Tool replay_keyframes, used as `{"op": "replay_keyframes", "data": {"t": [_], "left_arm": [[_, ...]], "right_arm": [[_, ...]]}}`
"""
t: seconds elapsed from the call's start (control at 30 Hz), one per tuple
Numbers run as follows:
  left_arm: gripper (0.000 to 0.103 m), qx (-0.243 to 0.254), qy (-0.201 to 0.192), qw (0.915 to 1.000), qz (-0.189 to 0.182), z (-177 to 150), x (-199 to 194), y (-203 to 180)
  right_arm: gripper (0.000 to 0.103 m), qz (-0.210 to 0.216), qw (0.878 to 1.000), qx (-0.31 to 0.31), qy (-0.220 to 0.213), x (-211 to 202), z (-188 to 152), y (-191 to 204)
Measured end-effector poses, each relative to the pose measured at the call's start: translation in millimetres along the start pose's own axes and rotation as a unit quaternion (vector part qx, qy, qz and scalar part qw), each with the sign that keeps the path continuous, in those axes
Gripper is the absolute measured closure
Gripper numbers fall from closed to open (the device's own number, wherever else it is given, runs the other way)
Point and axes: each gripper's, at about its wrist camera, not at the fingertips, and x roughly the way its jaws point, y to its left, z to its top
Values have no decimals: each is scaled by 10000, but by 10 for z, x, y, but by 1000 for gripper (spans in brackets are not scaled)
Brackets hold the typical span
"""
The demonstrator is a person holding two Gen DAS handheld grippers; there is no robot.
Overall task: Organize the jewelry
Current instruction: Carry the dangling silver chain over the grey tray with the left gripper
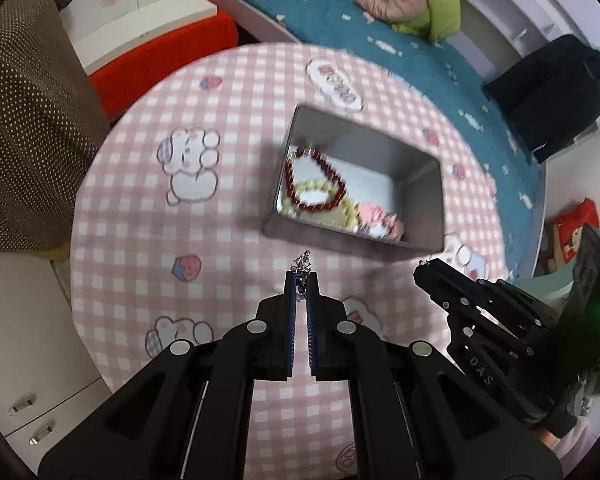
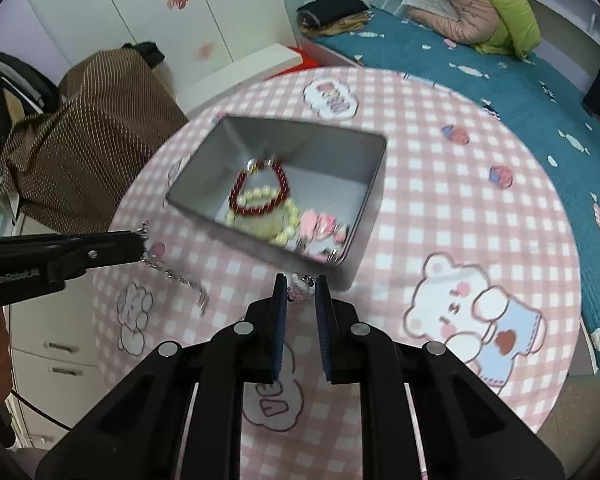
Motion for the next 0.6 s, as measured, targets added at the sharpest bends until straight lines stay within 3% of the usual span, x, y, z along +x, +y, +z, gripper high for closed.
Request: {"op": "replay_keyframes", "data": {"t": [0.6], "left_arm": [[98,336,-699,9945,-708,421,-569,-342]], "right_arm": [[90,-61,9983,-102,-563,-235,454,-93]]}}
